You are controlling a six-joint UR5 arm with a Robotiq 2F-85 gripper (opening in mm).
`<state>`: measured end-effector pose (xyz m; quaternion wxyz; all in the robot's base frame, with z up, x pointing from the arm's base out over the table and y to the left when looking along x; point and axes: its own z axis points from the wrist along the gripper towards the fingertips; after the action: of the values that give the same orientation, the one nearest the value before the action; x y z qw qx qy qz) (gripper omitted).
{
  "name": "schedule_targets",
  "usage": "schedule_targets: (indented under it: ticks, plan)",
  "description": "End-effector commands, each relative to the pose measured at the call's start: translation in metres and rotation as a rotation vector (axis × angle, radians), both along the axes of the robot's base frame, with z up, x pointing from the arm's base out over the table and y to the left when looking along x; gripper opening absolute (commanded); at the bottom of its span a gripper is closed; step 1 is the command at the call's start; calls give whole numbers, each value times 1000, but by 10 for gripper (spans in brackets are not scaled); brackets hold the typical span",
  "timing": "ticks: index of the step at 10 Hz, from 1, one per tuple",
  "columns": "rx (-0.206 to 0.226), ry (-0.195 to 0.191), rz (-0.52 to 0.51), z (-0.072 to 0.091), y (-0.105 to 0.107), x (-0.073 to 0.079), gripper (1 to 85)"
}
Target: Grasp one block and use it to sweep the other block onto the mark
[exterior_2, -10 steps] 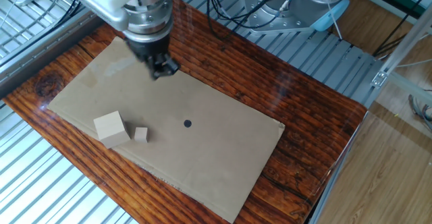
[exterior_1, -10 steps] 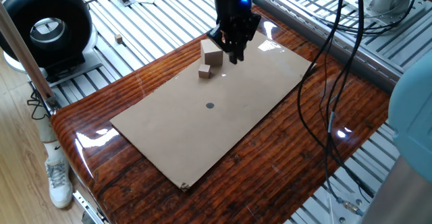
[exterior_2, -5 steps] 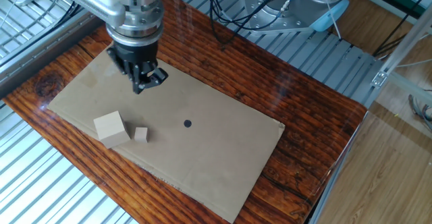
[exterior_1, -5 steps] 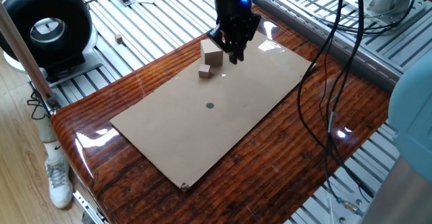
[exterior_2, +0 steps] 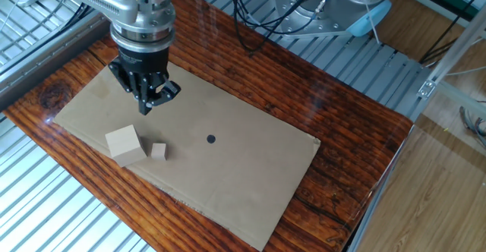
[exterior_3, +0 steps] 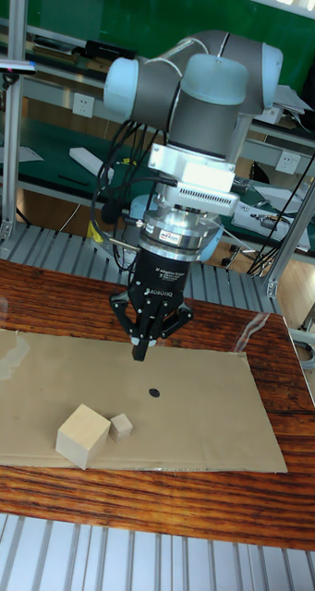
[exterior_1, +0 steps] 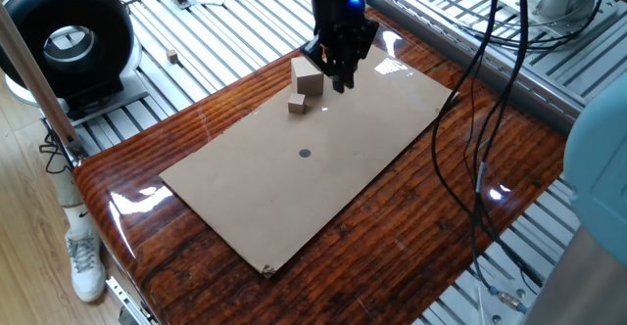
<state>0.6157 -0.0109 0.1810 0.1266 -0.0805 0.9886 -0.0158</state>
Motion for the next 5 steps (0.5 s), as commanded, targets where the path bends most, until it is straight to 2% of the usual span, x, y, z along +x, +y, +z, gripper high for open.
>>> schedule_targets:
  ticks: [1, 2, 3, 4, 5]
  plan:
    - [45, 153, -122, -7, 2, -40, 10]
    - [74, 235, -165, -8, 10, -60, 10]
    - [113, 226, -193, -8, 18, -57, 10]
    - [149, 166, -206, -6, 25, -41, 10]
    - [129, 108, -220, -5, 18, -26, 10]
